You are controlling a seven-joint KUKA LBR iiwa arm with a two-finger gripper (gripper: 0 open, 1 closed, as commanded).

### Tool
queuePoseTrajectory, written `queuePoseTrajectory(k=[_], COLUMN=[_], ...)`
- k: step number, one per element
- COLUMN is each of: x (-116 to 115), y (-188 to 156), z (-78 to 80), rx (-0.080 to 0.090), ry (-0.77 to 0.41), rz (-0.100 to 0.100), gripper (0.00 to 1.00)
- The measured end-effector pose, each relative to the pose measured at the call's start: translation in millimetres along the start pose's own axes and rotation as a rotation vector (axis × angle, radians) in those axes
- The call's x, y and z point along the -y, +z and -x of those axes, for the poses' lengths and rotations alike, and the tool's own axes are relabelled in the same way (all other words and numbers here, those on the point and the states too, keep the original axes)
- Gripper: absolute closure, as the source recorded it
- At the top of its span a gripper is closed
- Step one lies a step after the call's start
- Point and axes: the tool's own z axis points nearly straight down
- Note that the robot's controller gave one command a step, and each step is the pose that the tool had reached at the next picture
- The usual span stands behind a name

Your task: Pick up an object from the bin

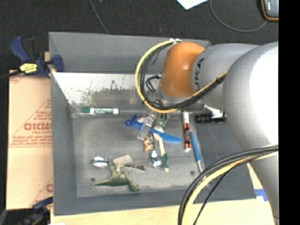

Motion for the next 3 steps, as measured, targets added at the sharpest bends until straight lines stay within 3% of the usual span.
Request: queuePoseTrajectory(k=[1, 2, 3], x=[-0.8, -4.5, -4.4], y=[31.3, 30.1, 29.9], z=[-4.2, -0.6, -0.6], rx=[-0.005, 0.005, 0.005], ry=[-0.12, 0.167, 0.166], rz=[-0.002, 0.002, 0.002], gripper=[0.0, 1.0, 1.0])
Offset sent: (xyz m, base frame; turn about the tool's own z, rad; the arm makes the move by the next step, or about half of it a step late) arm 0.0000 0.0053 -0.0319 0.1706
